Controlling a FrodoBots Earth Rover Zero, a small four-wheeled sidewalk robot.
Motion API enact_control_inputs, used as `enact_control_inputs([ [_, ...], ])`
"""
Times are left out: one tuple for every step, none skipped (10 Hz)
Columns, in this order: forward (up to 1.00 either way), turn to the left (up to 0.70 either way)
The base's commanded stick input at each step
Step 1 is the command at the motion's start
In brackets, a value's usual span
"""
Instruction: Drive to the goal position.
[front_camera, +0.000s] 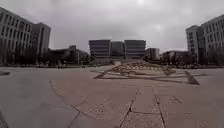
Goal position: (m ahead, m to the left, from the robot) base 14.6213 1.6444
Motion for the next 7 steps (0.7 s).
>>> enact_control_inputs([
  [0.70, 0.00],
  [0.70, 0.00],
  [0.70, 0.00],
  [0.70, 0.00],
  [0.70, 0.00],
  [0.70, 0.00],
  [0.70, 0.00],
])
